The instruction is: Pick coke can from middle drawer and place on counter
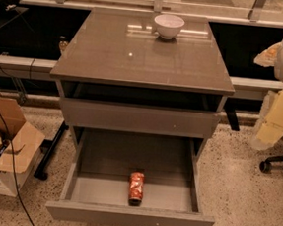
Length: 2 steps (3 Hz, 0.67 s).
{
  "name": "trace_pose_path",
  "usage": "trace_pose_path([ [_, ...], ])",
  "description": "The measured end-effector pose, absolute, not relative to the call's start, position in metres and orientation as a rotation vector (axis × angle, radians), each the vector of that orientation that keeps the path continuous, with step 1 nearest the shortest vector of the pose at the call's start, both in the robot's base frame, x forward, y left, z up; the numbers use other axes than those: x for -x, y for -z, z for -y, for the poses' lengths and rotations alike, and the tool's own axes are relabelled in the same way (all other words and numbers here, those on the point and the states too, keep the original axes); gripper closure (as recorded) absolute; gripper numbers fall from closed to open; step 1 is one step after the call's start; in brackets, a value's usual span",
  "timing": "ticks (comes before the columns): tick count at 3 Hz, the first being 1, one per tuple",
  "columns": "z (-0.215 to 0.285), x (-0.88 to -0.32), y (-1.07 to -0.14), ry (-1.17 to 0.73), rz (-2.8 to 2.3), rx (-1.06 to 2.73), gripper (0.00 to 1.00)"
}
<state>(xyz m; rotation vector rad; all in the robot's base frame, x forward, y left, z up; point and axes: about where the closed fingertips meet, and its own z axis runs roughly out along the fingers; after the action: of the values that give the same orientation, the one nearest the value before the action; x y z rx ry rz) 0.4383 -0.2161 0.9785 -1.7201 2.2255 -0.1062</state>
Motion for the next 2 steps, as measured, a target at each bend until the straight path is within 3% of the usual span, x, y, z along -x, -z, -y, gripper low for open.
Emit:
trace_pose_path([
  [2,0.200,-0.441,-0.964,0.073,-2.245,1.654,0.00],
])
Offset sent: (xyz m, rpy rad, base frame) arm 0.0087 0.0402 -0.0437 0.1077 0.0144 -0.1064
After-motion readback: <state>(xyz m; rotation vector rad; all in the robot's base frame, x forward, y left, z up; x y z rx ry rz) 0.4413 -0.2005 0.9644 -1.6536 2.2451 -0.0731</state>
